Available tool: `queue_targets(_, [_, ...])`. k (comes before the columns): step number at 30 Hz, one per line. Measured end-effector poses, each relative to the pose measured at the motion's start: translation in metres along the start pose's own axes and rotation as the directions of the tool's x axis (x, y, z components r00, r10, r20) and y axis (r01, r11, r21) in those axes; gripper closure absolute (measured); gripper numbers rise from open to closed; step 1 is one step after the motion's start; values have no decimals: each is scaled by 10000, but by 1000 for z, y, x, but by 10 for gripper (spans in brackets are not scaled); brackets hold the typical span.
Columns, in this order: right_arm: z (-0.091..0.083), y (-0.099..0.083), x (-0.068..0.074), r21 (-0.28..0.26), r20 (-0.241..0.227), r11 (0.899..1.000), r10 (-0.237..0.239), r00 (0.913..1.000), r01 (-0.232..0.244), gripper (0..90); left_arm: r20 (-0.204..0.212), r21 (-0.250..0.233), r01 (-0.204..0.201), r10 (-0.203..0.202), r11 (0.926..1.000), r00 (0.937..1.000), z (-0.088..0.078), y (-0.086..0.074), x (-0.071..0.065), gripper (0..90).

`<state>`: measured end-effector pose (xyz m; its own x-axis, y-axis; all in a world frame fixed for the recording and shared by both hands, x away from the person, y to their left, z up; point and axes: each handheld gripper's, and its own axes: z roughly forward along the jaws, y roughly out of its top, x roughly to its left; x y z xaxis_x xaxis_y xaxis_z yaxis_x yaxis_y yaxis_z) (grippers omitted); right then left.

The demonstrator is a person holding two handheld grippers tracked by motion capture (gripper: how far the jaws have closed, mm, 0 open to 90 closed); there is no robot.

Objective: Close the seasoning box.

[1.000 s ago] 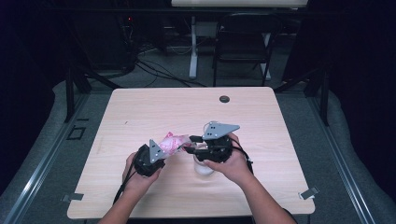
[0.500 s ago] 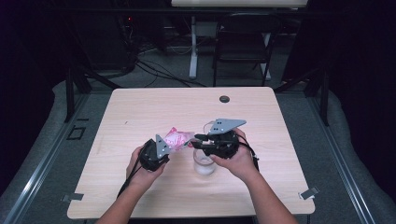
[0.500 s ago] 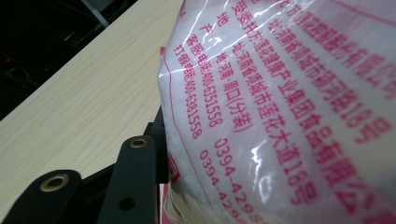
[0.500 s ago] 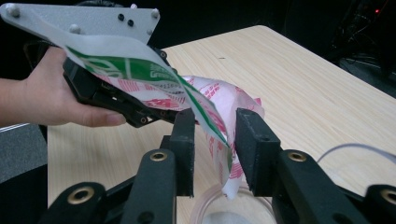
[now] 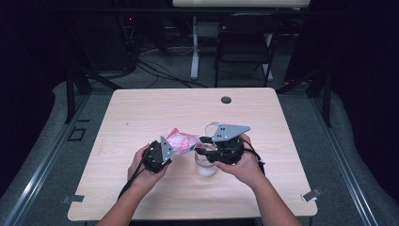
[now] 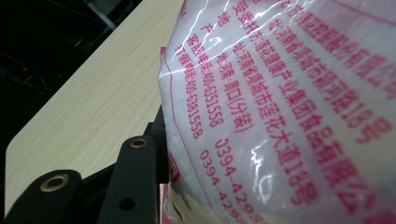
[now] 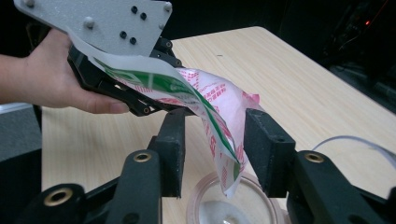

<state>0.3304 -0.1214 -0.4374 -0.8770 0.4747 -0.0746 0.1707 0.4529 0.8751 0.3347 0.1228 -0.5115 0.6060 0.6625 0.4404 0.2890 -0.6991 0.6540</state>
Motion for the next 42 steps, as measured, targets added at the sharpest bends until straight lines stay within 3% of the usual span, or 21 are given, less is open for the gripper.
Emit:
queue_targets(5, [-1, 1, 3, -83, 175, 9995, -294, 9994, 295, 569, -97, 16, -132, 133, 9999, 9999, -1, 0, -1, 613])
queue_targets(17, [8, 2, 13, 19, -137, 9982, -599, 9981, 599, 577, -55, 72, -444, 444, 9990, 9990, -1, 2, -3, 613])
queue_targets(30, [13, -3, 13, 423, -371, 9984, -354, 9987, 369, 829, -190, 59, -620, 621, 9981, 9979, -1, 4, -5, 615])
queue_targets(42, [13, -4, 11, 512, -639, 9985, -170, 9978, 203, 900, -529, -5, -861, 859, 9963, 9949, -1, 3, -7, 616])
